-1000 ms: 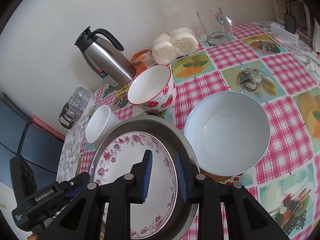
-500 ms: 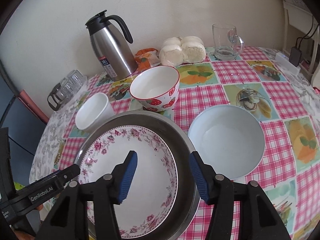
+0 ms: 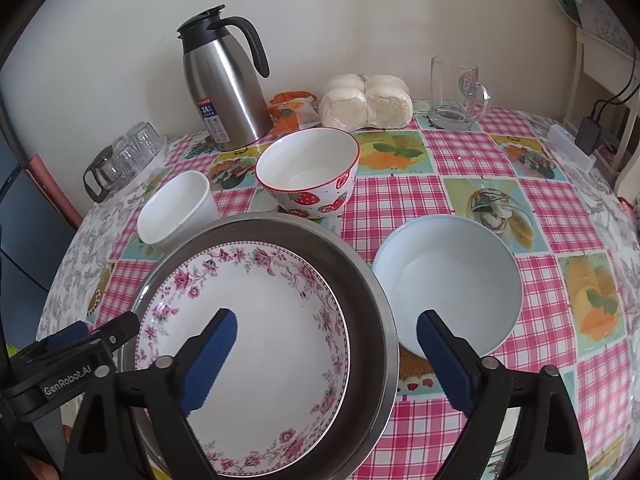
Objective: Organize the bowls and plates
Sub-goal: 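Move both open grippers to the rim of the red-rimmed strawberry bowl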
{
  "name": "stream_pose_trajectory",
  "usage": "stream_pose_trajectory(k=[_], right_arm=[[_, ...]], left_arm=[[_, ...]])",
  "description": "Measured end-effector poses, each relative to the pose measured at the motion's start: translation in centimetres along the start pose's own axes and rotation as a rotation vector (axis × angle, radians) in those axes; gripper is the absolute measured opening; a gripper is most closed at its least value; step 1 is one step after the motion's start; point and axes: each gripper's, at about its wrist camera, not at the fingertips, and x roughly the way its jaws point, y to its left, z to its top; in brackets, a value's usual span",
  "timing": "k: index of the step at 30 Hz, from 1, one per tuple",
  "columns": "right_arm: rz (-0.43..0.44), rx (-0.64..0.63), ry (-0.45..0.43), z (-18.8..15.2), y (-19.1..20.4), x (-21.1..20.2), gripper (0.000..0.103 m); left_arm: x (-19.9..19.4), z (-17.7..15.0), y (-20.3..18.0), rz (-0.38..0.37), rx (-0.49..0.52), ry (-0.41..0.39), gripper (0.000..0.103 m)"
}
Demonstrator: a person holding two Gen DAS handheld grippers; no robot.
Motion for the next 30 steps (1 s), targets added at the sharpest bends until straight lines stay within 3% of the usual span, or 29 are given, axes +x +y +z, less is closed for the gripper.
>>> stream_pose_trajectory(k=[9,19,25,30], right_arm=[[-0.053,0.005,-0.057,0.1,-0.4,-0.7,0.103],[-0.064,0.047,-0.082,0.9,-1.8,-1.6,0.103],[-0.062,0.081,-0.122,1.2,-2.7,-2.4,0.103],[-0.063,0.096,-0.117,1.4,-3.1,-2.3,0.103]], left_arm=[[-1.3,0.6,-0.2,-0.005,-0.015,-0.104,0.098],[-2.9,2.1,-0.9,-0.104,-0.047,-0.261,0.098],[-3.2,3.0,-1.8,-0.220,-0.050,-0.293,0.098],[-3.0,3.7,-3.3,-0.247,-0.005,-0.298,0.098]])
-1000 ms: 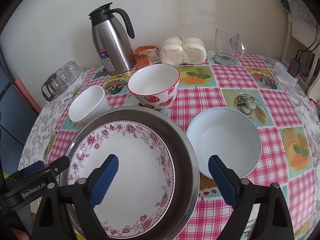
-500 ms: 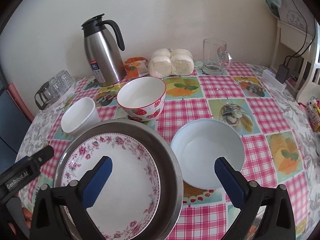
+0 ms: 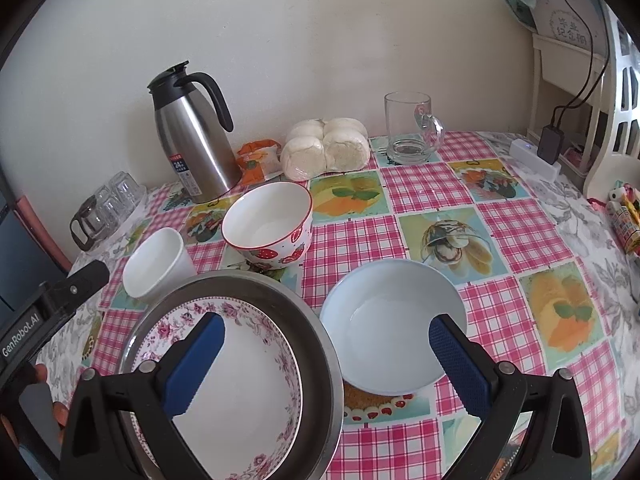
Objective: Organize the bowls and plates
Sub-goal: 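Move both open grippers to the rim of the red-rimmed strawberry bowl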
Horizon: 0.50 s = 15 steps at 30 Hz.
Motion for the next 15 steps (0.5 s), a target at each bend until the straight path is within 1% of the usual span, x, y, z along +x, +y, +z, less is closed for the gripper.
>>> stream_pose_trajectory(k=[5,8,15], right_arm=[[-0.022,0.017,0.044,0.2,-0.3,0.7,0.103],[-0.021,0.019,0.047,0.7,-0.7,0.9,0.103],[-0.032,0.032,0.068,3.0,-1.5,1.2,0.103]], left_arm=[[0.7,0.4,-1.0,-0.016,0.027,0.001,0.098],[1.1,0.9,-1.4,-0.027,0.040,-0.003,0.098],[2.1,1.9,-2.4,-0.054,0.063,0.006,0.098]])
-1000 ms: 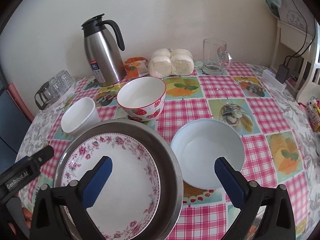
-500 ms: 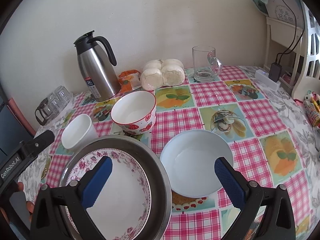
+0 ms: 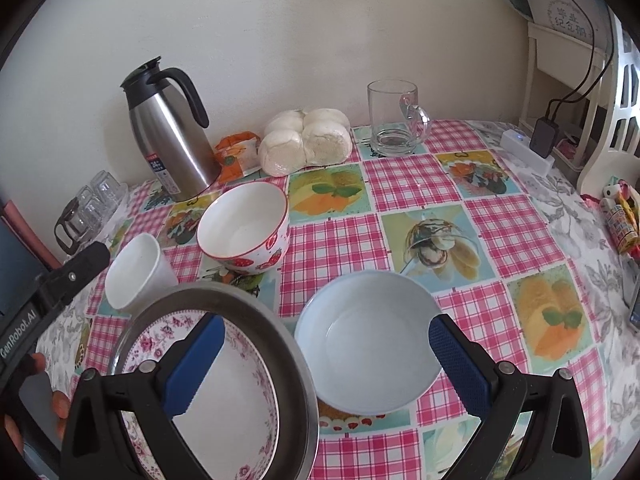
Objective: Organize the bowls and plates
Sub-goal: 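Move both open grippers to the rim of the red-rimmed strawberry bowl, then close both grippers on the strawberry bowl rim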
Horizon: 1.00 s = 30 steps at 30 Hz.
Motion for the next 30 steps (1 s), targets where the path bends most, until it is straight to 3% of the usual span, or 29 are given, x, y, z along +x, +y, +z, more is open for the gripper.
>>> stream_pose_trajectory(k=[9,17,23,30], right_arm=[[-0.016,-0.047,0.004,3.6,1.0,0.4,0.103],[-0.006,-0.059,0.015,5.2,1.4,2.1,0.103],[0.046,-0.012,0.031,6.2,0.6,3.4,0.103],[0.042,-0.021,0.051,6.7,1.1,5.4,0.102]], left_arm=[[1.9,1.2,-0.3,-0.035,-0.021,0.038,0.098],[3.5,1.7,0.6,-0.125,-0.090,0.030,0.099],[5.1,1.8,0.3,-0.166,-0.094,0.112,0.099],[7.3,1.7,0.6,-0.237,-0.137,0.176,0.095]])
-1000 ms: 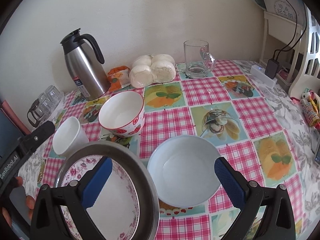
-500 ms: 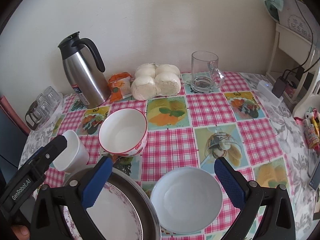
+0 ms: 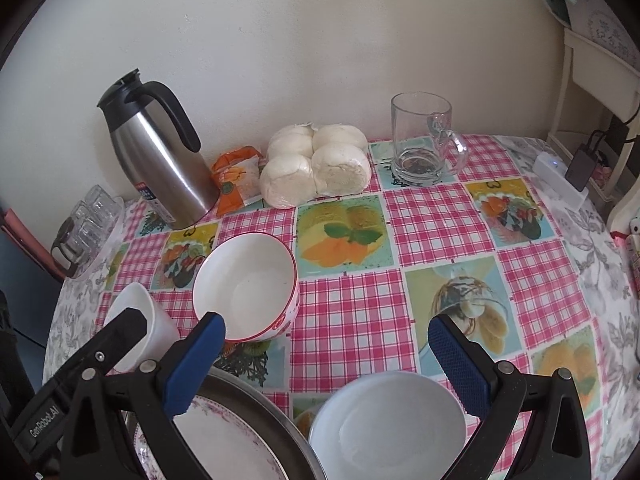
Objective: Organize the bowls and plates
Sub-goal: 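Close both grippers on the strawberry bowl rim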
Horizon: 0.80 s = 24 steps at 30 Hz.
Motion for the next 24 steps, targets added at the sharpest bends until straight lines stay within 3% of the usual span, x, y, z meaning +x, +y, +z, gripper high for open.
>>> stream_pose_trajectory(k=[3,11,16,24], right_arm=[[0.025,0.002,0.020,0.3,0.1,1.2,0.094],[0.066,0.040,0.083,0.9,0.1,4.6,0.068],[0.098,0.058,0.141,0.9,0.2,7.1,0.051],[0.104,0.064,0.188,1.2,0.5,9.7,0.037]], left_arm=[[1.0,0.3,0.4,-0.039,-0.034,0.032,0.081],[3.5,0.4,1.2,-0.007,-0.065,0.088,0.055],[4.3,0.6,1.5,-0.007,-0.069,0.104,0.045],[6.3,0.5,2.0,0.018,-0.086,0.161,0.033]])
